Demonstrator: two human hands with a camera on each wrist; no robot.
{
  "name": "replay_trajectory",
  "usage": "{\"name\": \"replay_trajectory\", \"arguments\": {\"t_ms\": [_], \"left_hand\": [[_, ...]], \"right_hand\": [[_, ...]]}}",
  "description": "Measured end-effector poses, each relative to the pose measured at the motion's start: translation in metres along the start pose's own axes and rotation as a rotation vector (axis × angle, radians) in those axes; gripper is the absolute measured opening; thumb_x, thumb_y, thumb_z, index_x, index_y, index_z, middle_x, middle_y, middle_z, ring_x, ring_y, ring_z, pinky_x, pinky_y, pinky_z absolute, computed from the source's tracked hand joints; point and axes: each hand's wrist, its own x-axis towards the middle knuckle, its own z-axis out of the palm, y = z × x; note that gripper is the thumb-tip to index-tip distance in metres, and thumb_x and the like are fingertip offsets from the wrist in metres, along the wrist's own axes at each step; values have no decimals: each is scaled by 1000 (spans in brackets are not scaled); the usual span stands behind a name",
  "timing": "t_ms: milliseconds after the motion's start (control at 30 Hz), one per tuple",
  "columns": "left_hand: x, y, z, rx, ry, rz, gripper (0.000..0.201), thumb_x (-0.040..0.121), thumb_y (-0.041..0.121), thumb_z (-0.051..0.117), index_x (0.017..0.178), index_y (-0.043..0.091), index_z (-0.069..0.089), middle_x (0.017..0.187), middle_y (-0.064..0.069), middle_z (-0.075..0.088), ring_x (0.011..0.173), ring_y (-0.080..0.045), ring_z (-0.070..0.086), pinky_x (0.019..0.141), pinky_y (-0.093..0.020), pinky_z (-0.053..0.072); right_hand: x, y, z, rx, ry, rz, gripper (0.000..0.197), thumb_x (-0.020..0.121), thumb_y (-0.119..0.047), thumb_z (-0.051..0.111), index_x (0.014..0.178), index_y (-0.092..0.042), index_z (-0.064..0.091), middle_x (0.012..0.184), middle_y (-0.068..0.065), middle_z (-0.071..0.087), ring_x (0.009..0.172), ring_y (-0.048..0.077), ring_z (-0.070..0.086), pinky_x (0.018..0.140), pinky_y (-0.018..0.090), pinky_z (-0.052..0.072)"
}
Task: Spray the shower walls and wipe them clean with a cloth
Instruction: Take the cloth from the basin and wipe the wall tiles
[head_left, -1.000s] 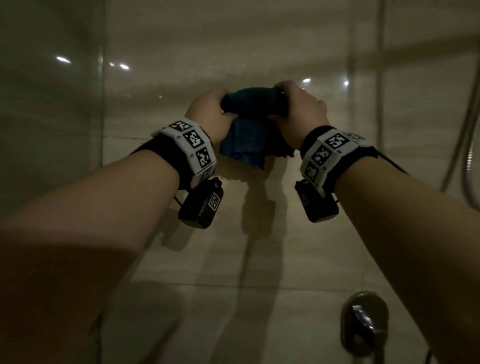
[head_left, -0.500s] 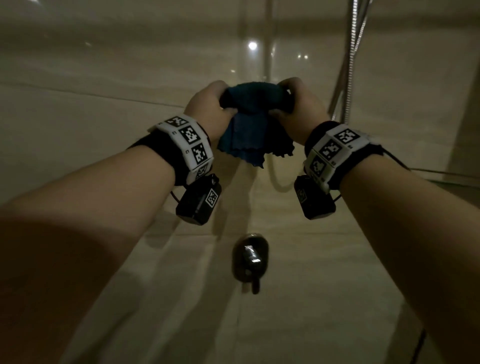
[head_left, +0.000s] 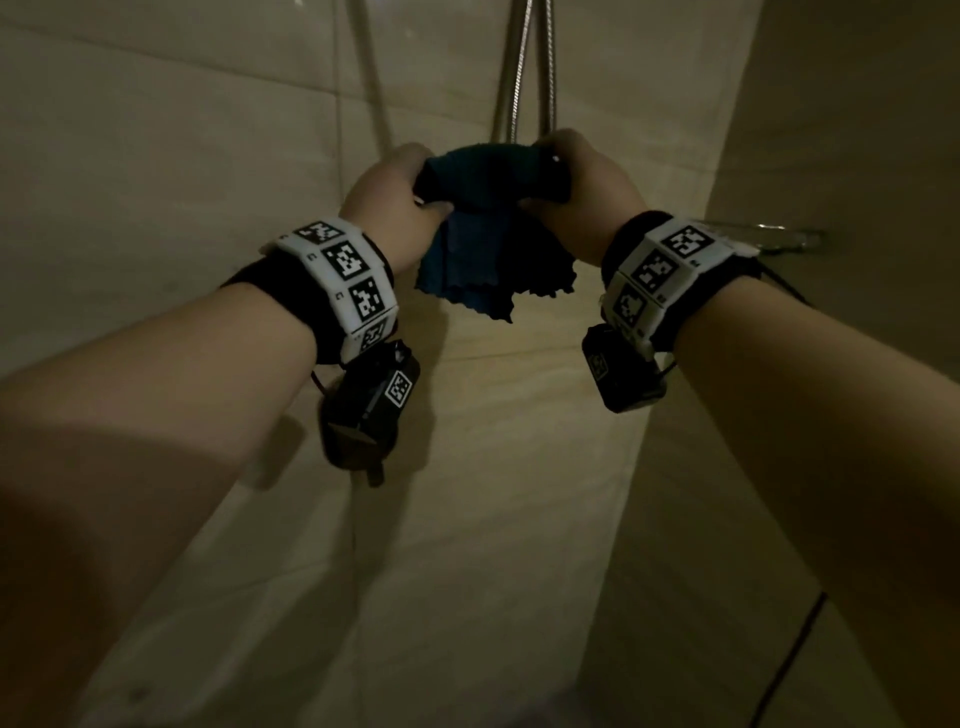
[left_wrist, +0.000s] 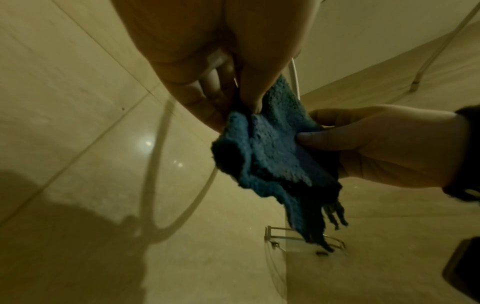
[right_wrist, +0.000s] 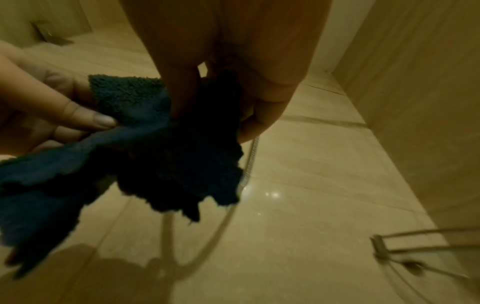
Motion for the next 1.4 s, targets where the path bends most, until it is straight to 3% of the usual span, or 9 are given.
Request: {"name": "replay_trajectory", "arguments": {"t_ms": [133,300,433,733,967,1067,1167,1400], "left_hand": [[-6,1,30,-28,-56,3,30,92,19,52,118,3,51,117,-14,60,105,-25,56,65,-20,31],[-20,2,79,-93,-152,-25,28,92,17,53,116,2,52,116,-14,60,106,-26,57,73,-23,36],[-44,8,128,-92,-209,-32,29,92,18,53,117,3,51,116,-14,60,105,-26,57,70,-21,34],[-127,16,260,-161,-334,-85,29,92,17,52,118,5,52,117,-12,60,107,-25,56,69,-19,30],[-202,-13,364,-174,-483,-123,28,93,17,53,118,5,51,119,-12,60,107,-27,56,74,-23,37],[-240,-37,410,-233,-546,-153,27,91,17,54,116,5,51,119,-15,60,106,-30,59,87,-36,51],[-281,-62,453,-255,-610,-181,31,91,16,54,120,6,50,121,-16,58,108,-32,59,88,-46,52],[-392,-122,547,-295,-746,-256,34,92,16,54,124,5,48,124,-19,57,111,-33,57,89,-48,52]], "right_hand": [[-13,25,4,-10,-30,60,42,92,-20,55,131,-12,41,128,11,55,115,25,53,82,25,38],[-36,69,9,-53,-76,136,40,93,-22,55,130,-13,43,127,11,57,113,27,55,79,26,40],[-65,113,16,-20,-113,188,41,92,-18,56,130,-10,43,128,11,53,116,26,52,91,33,43],[-157,231,42,-48,-188,313,41,92,-20,55,130,-12,42,128,9,55,116,25,52,83,26,38],[-238,317,103,-9,-237,458,41,92,-20,55,130,-13,42,128,8,55,115,24,52,82,24,38],[-275,351,136,5,-262,522,45,92,-21,56,133,-13,41,130,8,53,118,24,51,86,26,39],[-314,383,174,4,-289,571,44,92,-20,56,133,-12,40,130,10,54,117,25,52,85,26,39],[-417,450,267,9,-339,697,42,93,-20,56,132,-12,41,129,10,53,116,26,52,81,25,38]]}}
